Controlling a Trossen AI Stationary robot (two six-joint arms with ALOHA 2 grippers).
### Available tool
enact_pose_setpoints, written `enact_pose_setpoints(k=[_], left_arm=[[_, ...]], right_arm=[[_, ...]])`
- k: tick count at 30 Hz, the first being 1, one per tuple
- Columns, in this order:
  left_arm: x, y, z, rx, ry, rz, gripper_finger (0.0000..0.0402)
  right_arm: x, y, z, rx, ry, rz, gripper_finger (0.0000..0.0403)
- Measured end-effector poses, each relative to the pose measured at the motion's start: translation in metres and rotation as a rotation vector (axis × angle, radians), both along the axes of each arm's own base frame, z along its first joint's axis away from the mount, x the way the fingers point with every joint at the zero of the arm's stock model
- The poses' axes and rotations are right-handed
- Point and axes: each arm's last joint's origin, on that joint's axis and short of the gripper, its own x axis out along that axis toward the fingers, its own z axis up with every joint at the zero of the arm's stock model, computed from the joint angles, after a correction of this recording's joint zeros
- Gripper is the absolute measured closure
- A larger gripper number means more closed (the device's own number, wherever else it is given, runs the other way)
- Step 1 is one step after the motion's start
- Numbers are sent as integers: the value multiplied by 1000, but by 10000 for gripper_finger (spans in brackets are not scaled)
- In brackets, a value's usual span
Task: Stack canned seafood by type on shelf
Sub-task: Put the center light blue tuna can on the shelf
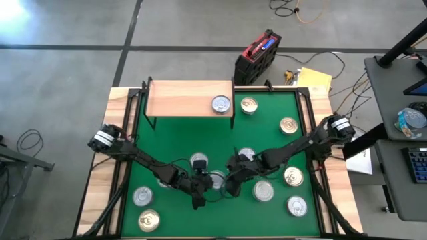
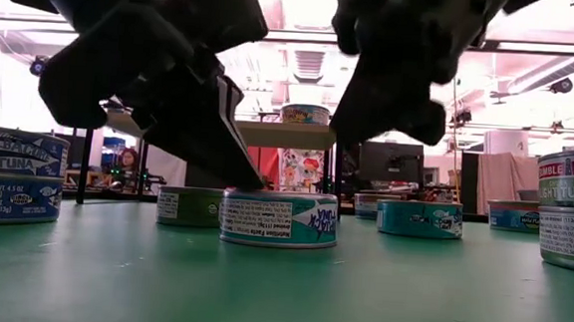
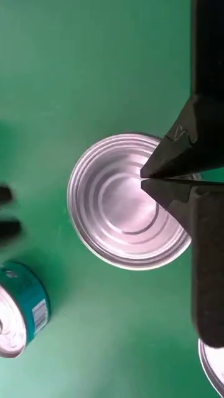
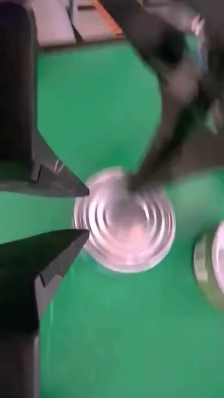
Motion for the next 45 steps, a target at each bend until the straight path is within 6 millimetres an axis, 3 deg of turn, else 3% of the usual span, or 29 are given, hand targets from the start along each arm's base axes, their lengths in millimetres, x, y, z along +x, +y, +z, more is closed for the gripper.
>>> enact_pose_setpoints(k=[9,18,29,40,45], left_arm=[[-8,-9,-4,-14,3,13,401],[-21,-19,-13,-30,-61,42,401],[-32,-31,-17,-20,-103,64,401],[-45,-34,-26,-18,-206,104,401],[-38,-45,-11,50,-239,33,401]], right_arm=[[1,-20,-8,-17,20,-43,207],[1,-21,-19,45,-63,-17,138],[17,-15,-47,75,-47,13,113],[28,-13,-42,65,-64,52,105],[29,-13,-37,29,-33,68,114]])
